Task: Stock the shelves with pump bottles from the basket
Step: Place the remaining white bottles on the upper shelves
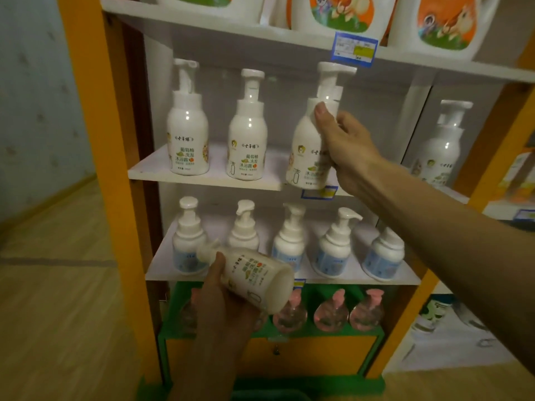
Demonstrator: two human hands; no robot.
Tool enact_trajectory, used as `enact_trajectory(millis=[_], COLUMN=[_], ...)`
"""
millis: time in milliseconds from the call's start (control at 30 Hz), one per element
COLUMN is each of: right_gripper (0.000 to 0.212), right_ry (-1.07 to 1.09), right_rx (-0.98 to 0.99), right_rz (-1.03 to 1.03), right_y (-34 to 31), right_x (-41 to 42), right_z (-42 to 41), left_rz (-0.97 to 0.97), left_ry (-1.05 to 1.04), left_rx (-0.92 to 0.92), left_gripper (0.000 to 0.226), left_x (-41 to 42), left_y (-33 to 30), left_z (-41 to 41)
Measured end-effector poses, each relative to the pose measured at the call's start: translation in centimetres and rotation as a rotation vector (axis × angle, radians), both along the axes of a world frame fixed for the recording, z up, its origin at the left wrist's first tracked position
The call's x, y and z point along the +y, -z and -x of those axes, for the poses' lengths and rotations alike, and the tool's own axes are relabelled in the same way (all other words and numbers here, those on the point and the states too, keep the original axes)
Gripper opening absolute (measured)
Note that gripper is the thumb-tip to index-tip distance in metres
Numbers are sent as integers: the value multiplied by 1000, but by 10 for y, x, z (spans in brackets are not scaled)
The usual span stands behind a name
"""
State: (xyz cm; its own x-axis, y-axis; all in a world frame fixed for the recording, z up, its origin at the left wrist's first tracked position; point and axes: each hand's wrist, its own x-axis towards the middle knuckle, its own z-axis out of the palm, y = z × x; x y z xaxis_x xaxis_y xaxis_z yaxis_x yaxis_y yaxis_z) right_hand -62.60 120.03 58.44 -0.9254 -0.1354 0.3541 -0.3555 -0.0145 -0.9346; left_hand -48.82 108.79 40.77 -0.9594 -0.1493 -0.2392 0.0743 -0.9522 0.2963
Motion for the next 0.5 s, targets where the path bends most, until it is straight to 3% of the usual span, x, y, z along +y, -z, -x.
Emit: enact_trajectory(millis=[233, 500], right_gripper=[33, 44], right_ry=[20, -7], right_rx=[9, -88], right_rz=[-45, -106], right_y=[0, 2], right_x=[-9, -3], right_z=[34, 55], left_rz=[-25, 60], left_ry=[0, 51], left_rx=[27, 4], left_gripper=[51, 52], left_x=[-1, 6], left_y=[1, 6], left_z=[6, 16])
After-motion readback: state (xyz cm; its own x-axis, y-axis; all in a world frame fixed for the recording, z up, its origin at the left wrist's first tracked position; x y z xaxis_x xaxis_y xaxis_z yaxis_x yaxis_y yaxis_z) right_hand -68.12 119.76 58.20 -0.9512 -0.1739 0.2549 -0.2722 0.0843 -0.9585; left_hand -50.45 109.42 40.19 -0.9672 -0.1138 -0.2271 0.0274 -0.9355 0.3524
